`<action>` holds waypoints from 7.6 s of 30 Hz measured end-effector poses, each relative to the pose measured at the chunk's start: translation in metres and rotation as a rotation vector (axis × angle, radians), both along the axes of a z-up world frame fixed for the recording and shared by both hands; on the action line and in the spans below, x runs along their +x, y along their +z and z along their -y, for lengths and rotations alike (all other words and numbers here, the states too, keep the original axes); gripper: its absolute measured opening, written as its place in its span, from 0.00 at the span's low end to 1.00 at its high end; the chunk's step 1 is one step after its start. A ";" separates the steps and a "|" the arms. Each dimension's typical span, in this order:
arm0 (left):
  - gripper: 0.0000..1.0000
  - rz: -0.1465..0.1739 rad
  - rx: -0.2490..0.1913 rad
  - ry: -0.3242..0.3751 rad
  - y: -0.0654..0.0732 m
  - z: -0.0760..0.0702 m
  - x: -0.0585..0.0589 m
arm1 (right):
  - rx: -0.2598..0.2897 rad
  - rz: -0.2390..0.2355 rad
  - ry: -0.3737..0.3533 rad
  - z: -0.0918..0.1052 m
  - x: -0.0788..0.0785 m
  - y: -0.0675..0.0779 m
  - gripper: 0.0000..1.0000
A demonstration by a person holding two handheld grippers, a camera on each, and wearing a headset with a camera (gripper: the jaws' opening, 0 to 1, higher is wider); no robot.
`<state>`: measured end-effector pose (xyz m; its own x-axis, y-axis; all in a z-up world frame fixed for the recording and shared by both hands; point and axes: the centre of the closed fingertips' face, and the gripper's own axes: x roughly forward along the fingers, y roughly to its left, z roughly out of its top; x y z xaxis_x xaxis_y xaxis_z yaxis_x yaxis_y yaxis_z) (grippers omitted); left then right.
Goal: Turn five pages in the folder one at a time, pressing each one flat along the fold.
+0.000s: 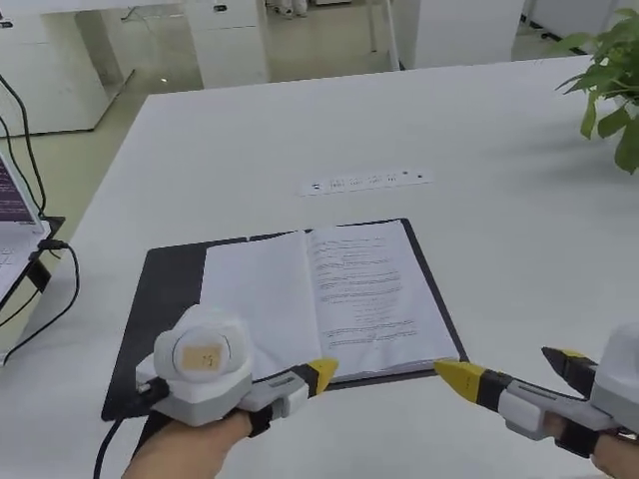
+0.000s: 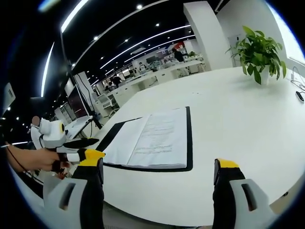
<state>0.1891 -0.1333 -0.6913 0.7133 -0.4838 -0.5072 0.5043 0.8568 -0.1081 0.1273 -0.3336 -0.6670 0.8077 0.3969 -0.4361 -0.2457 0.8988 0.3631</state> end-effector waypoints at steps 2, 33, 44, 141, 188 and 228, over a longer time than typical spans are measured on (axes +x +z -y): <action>0.78 0.003 0.010 -0.035 -0.004 0.014 0.006 | 0.002 -0.003 -0.004 0.000 -0.002 0.000 0.96; 0.58 -0.055 0.058 -0.176 -0.082 0.138 0.050 | 0.058 0.010 -0.126 0.016 -0.015 0.006 0.93; 0.40 0.031 0.102 -0.153 -0.092 0.125 0.053 | 0.074 0.005 -0.130 0.017 -0.012 0.003 0.92; 0.16 -0.050 -0.019 0.018 -0.077 0.098 0.051 | 0.308 -0.269 0.048 -0.020 0.139 -0.066 0.00; 0.28 0.148 -0.058 0.144 0.055 -0.108 -0.025 | 0.392 -0.287 0.130 -0.216 0.132 0.020 0.00; 0.28 0.040 -0.051 0.294 0.018 -0.201 -0.063 | 0.180 -0.428 0.305 -0.346 0.113 -0.107 0.10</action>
